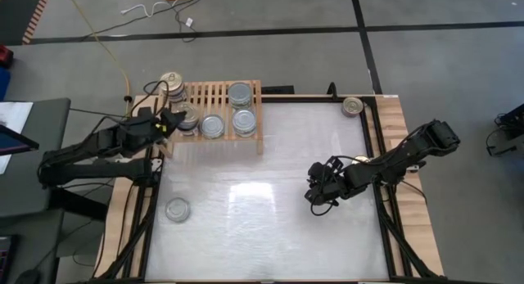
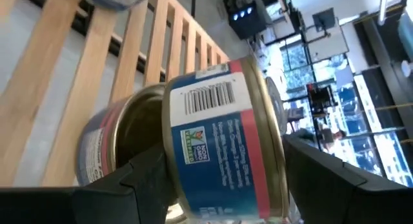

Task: Stack canned seafood by type on shelf
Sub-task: Stack the blue tuna can on top of the bottom blue tuna can on the shelf

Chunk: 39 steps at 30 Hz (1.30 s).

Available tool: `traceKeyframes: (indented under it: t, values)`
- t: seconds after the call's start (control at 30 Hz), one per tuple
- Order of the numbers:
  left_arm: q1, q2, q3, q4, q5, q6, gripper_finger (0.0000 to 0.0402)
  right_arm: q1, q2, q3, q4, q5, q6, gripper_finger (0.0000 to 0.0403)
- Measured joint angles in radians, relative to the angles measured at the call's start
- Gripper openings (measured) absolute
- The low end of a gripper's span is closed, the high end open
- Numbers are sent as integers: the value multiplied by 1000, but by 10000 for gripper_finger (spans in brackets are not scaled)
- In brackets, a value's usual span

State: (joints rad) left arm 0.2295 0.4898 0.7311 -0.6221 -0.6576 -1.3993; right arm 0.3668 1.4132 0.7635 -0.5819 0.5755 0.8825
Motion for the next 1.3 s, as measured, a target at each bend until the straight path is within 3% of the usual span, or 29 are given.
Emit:
traceKeyframes:
  t: [0.2, 0.33, 0.47, 0.7, 0.83, 1.1, 1.3]
  values:
    - [0, -15, 0, -45, 13, -42, 259, 5, 0, 0, 0, 0, 0, 172]
    - [0, -10, 0, -57, 89, -85, 259, 7, 0, 0, -1, 0, 0, 172]
    - [0, -21, 0, -62, 26, -86, 259, 7, 0, 0, -1, 0, 0, 172]
    - [1, -21, 0, -61, 92, -92, 259, 14, 0, 0, 0, 0, 1, 172]
    - [1, -25, 24, -78, 21, -99, 259, 12, 0, 0, -1, 0, 1, 172]
    - [2, -14, 46, -115, 158, -114, 259, 11, 0, 0, -1, 0, 0, 172]
    - [1, -14, 47, -173, 116, -159, 259, 15, 0, 0, -1, 0, 3, 172]
